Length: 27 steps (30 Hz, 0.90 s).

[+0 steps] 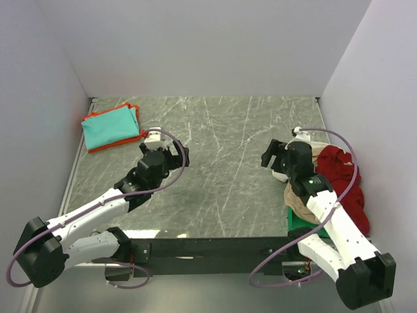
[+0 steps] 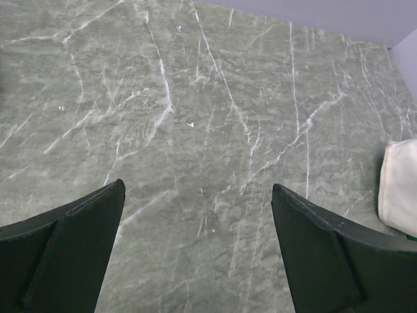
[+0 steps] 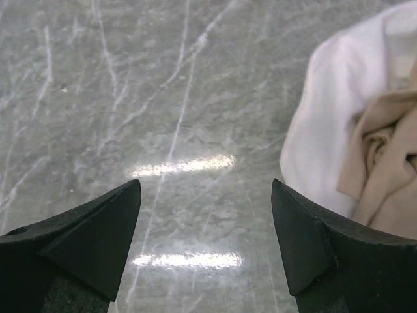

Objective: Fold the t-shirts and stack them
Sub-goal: Reset both grippers

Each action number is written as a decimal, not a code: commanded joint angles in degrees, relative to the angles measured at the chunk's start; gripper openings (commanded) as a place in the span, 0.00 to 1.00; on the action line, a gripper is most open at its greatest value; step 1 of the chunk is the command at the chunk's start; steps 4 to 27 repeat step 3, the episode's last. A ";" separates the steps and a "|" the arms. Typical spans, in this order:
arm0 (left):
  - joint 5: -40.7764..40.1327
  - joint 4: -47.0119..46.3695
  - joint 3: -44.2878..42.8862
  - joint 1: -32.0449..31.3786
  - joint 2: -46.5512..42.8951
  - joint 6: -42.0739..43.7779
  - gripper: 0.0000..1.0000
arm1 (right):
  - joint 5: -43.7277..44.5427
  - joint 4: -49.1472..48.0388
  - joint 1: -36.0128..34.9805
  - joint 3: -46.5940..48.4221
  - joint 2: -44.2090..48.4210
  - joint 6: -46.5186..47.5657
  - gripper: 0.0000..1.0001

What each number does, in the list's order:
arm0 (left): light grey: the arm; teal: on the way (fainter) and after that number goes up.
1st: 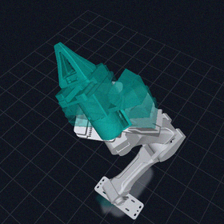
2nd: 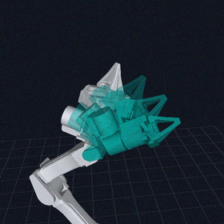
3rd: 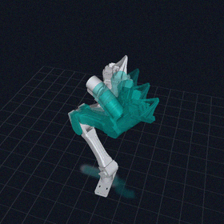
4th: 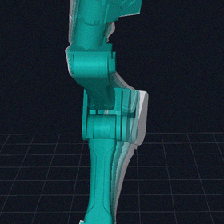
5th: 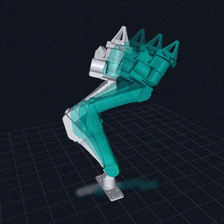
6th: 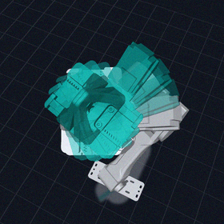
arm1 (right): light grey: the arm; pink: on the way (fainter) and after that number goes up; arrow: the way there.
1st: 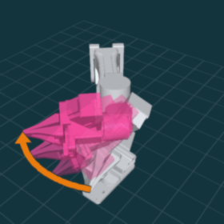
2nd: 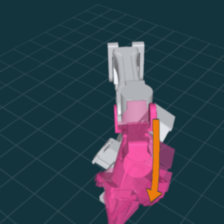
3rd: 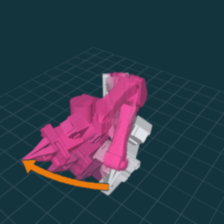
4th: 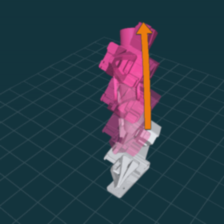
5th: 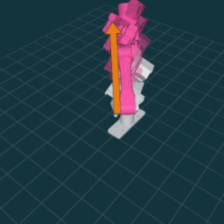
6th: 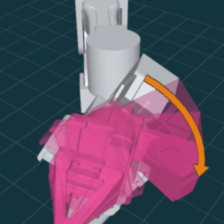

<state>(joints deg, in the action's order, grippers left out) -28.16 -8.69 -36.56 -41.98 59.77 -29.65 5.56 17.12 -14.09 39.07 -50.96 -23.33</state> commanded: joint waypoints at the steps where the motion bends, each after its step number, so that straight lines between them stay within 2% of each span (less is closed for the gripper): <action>1: 1.62 0.76 -2.37 -0.21 -0.53 0.82 0.99 | 3.75 1.15 0.11 -0.84 1.74 -0.66 0.87; 3: 2.14 2.18 -3.95 -0.21 -0.53 1.43 1.00 | 5.76 3.52 0.11 -0.49 1.57 -0.84 0.87; 27: 2.14 2.18 -3.95 -0.21 -0.53 1.43 1.00 | 5.76 3.52 0.11 -0.49 1.57 -0.84 0.87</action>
